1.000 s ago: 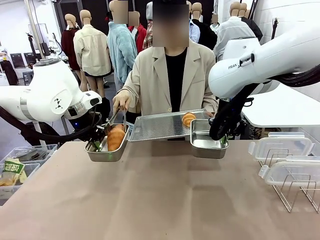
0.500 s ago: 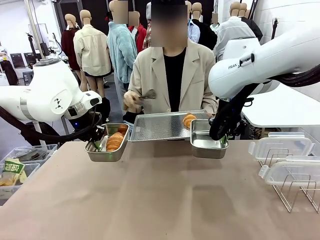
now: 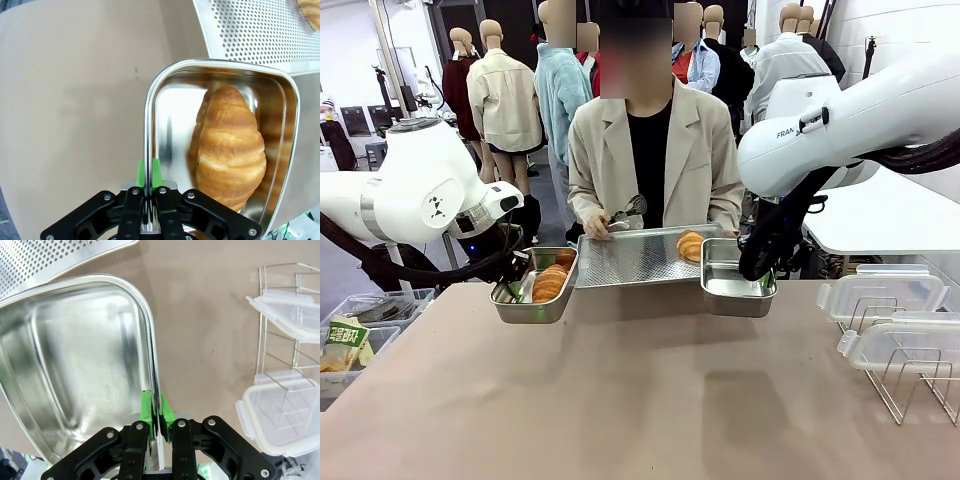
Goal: Place the bread in airtight containers.
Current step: Once an object is inside an Airtight Container , place the container in the center of the table.
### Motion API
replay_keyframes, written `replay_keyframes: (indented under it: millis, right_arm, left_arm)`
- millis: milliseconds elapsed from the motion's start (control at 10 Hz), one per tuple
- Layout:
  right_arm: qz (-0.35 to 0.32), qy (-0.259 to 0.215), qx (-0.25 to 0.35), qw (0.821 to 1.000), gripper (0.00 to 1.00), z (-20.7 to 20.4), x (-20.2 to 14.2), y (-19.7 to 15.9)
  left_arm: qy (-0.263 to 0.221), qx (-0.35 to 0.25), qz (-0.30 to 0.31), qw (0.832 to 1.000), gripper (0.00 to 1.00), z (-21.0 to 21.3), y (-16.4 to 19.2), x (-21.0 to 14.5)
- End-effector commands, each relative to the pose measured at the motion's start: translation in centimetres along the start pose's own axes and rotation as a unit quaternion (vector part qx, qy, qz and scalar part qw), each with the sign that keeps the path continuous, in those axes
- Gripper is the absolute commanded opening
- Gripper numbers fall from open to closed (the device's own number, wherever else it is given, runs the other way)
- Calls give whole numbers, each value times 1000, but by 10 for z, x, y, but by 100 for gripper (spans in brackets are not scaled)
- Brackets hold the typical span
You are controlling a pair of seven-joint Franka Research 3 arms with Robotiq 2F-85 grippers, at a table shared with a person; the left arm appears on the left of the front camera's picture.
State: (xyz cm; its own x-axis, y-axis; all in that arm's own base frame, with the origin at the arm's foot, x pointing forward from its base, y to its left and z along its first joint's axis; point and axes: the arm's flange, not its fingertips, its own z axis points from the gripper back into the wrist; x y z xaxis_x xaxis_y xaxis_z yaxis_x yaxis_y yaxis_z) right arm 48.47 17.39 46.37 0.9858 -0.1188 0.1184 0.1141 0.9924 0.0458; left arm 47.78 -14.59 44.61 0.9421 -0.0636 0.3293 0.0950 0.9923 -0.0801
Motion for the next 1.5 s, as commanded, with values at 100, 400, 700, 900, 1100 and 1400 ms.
replay_keyframes:
  millis: [100, 400, 700, 900, 1100, 1400]
  right_arm:
    - [2, -9, 4, 1000, 0, 0, -1, -1]
    - [2, -9, 4, 1000, 0, 0, -1, -1]
    - [2, -9, 4, 1000, 0, 0, -1, -1]
    - [2, -9, 4, 1000, 0, 0, -1, -1]
    - [2, -9, 4, 1000, 0, 0, -1, -1]
    - [2, -9, 4, 1000, 0, 0, -1, -1]
  left_arm:
    - [-8, -1, -9, 1000, 0, 3, 3, 2]
    - [-8, -1, -9, 1000, 0, 3, 3, 2]
    - [-8, -1, -9, 1000, 0, 3, 3, 2]
    - [-8, -1, -9, 1000, 0, 3, 3, 2]
    - [3, 15, 1, 1000, 0, -9, 5, -2]
    - [11, 27, 36, 999, 0, -45, 28, -17]
